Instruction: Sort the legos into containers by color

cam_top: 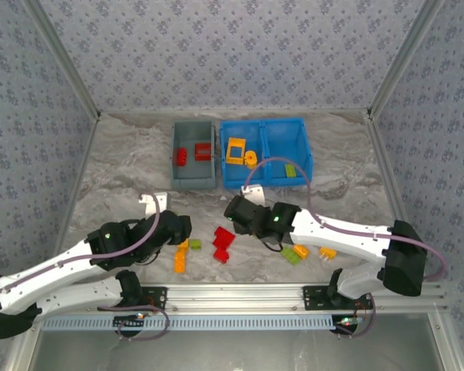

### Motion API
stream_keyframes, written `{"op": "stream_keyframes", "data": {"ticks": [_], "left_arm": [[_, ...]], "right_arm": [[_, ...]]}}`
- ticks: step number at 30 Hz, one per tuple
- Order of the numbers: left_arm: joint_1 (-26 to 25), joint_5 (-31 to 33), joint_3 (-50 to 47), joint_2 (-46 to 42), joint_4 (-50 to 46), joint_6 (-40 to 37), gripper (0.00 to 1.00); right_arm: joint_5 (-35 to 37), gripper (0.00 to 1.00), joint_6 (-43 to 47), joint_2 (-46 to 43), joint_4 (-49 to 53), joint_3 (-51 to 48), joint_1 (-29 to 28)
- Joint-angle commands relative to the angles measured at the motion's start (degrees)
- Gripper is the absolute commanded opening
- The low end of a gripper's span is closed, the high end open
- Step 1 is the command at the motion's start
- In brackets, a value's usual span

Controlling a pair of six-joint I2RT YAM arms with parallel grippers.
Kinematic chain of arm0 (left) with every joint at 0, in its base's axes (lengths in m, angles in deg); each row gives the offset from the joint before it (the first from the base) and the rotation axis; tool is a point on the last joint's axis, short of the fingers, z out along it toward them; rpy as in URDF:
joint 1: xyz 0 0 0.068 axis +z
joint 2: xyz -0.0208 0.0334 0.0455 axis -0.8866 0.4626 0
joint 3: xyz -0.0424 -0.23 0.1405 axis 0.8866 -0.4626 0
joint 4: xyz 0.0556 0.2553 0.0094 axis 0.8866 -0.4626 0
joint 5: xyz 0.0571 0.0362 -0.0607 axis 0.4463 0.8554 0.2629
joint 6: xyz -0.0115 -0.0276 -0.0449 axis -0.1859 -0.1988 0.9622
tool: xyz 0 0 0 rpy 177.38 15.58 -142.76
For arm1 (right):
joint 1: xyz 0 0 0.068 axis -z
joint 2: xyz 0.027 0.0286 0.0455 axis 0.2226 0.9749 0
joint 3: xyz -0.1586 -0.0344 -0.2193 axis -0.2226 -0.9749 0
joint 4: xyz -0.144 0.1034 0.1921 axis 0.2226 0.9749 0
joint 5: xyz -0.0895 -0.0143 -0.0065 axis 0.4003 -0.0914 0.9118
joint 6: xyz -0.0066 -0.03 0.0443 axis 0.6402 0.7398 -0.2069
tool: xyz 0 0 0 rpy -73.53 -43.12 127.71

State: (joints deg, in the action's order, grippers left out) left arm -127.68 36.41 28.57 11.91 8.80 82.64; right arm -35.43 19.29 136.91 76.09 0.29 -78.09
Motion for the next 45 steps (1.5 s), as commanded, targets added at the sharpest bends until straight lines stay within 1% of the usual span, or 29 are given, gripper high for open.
{"op": "stream_keyframes", "data": {"ticks": [1,4,6,9,13,18,22,26,30,33,37,39,40,45], "left_arm": [[0.3,4.6,0.0,-1.8,-8.7,7.0,0.68],[0.3,8.3,0.4,-4.6,-14.9,13.1,0.68],[0.3,9.7,-0.1,-7.6,-16.6,15.1,0.67],[0.3,11.6,-0.4,-11.9,-19.3,17.8,0.66],[0.3,13.6,-0.3,-16.0,-22.8,21.1,0.65],[0.3,14.1,-0.3,-18.0,-23.6,21.5,0.65],[0.3,13.8,-0.2,-17.8,-23.4,21.2,0.65],[0.3,13.8,-0.3,-17.9,-22.7,20.6,0.65],[0.3,13.8,-0.3,-18.2,-21.4,19.6,0.65],[0.3,13.8,-0.3,-18.4,-21.1,19.3,0.65],[0.3,13.5,-0.4,-18.6,-20.6,18.5,0.65],[0.3,13.0,-0.7,-18.8,-19.5,17.3,0.65],[0.3,12.6,-0.8,-18.8,-18.4,16.2,0.65],[0.3,8.8,-1.3,-17.8,-9.5,8.3,0.66]], "right_arm": [[-5.1,0.65,1.4,6.1,-8.2,4.1,-1.4],[-10.0,0.71,2.8,14.5,-11.4,12.1,-2.0],[-12.6,0.72,2.2,21.3,-11.9,17.6,-2.3],[-14.6,0.73,0.1,30.2,-10.9,26.4,-2.3],[-14.1,0.74,-2.1,41.2,-4.8,38.7,-2.4],[-13.3,0.76,-0.9,50.6,-1.6,49.3,-2.4],[-12.5,0.75,-2.1,57.0,5.6,58.1,-2.4],[-11.7,0.71,-3.1,59.8,6.7,61.0,-2.2],[-10.4,0.6,-3.5,62.8,8.5,64.9,-2.1],[-10.1,0.49,-4.3,64.4,10.0,67.0,-1.9],[-9.0,0.29,-5.0,63.6,10.5,66.9,-1.7],[-7.4,0.22,-4.5,61.3,10.0,65.6,-1.8],[-6.1,0.21,-3.9,59.0,9.1,64.0,-1.9],[2.2,0.2,-0.9,42.9,4.2,51.3,-1.7]]}}
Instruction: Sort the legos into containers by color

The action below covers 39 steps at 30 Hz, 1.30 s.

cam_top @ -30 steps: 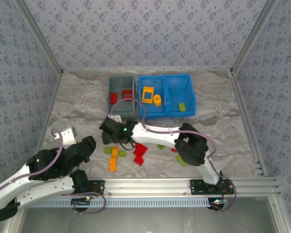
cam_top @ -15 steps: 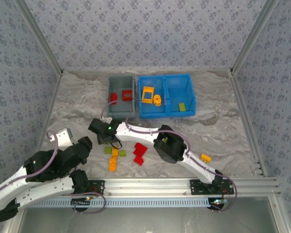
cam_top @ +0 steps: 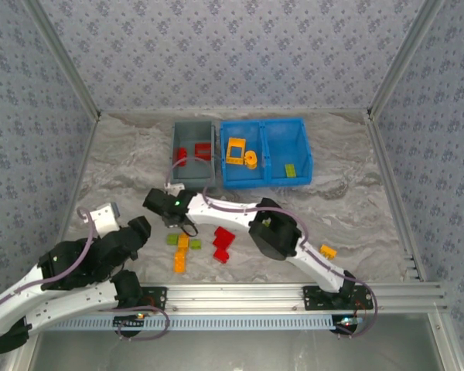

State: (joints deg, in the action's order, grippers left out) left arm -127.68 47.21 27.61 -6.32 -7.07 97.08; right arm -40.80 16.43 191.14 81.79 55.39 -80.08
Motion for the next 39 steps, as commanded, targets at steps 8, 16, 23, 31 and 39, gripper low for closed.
{"op": "stream_keyframes", "data": {"ticks": [8,16,23,31,39], "left_arm": [[0.4,-11.4,4.3,14.5,23.8,-18.6,0.67],[0.0,-22.0,8.8,32.6,39.4,-24.1,0.67],[-0.5,-24.0,9.4,37.8,42.2,-23.9,0.67],[-0.8,-23.7,8.0,37.9,40.1,-22.9,0.67],[-0.8,-24.7,8.1,41.1,38.2,-22.3,0.67]], "right_arm": [[13.1,0.2,7.8,-37.7,-2.0,-26.5,9.5],[3.4,0.2,17.6,-48.3,-4.3,-40.5,30.9],[-9.2,0.2,23.0,-37.7,-7.4,-39.3,43.8],[-13.9,0.21,25.4,-27.0,-7.9,-34.5,47.9],[-14.6,0.41,25.5,-24.9,-7.7,-32.7,48.6]]}}
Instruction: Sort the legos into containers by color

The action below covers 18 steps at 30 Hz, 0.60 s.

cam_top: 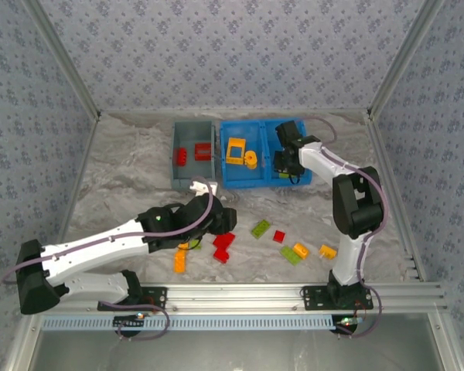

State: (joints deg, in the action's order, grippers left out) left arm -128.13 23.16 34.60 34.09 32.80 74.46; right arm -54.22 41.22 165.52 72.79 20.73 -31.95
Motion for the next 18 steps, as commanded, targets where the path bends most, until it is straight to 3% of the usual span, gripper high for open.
{"op": "stream_keyframes", "data": {"ticks": [1,3,9,18], "left_arm": [[-0.3,-0.7,1.2,1.0,-1.9,0.4,0.67],[-0.3,-0.6,1.5,1.9,-3.4,0.7,0.67],[1.6,-3.8,1.8,7.7,-8.1,7.0,0.68],[5.9,-9.6,0.1,16.8,-4.8,19.9,0.74]], "right_arm": [[-1.0,0.46,0.7,0.4,1.7,2.1,0.3],[0.1,0.54,0.9,-1.6,1.8,1.9,-0.2],[6.0,0.6,2.1,-12.2,2.5,1.7,-3.3],[15.3,0.65,0.7,-35.0,1.1,-14.4,-17.5]]}}
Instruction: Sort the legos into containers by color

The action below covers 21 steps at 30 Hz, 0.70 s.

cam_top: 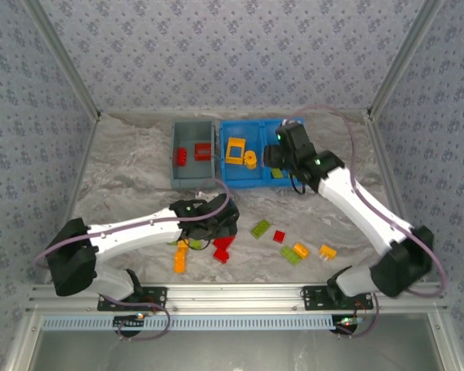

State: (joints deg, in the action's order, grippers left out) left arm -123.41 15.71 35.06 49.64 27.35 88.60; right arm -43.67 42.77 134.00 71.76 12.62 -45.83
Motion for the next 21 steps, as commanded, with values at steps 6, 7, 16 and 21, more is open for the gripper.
{"op": "stream_keyframes", "data": {"ticks": [6,7,16,21], "left_arm": [[5.5,-7.8,-5.6,3.3,7.7,11.1,0.77],[5.9,-8.7,-6.3,3.7,9.2,11.8,0.77],[6.5,-10.9,-6.2,9.7,14.8,14.0,0.74],[6.2,-12.1,-5.5,11.8,15.5,14.8,0.72]], "right_arm": [[8.1,0.66,-8.6,-15.0,5.0,-17.3,-13.7],[8.8,0.66,-9.8,-16.4,5.9,-18.2,-15.0],[9.9,0.67,-14.8,-20.8,8.0,-22.7,-18.4],[10.5,0.67,-14.8,-20.7,7.6,-22.0,-18.7]]}}
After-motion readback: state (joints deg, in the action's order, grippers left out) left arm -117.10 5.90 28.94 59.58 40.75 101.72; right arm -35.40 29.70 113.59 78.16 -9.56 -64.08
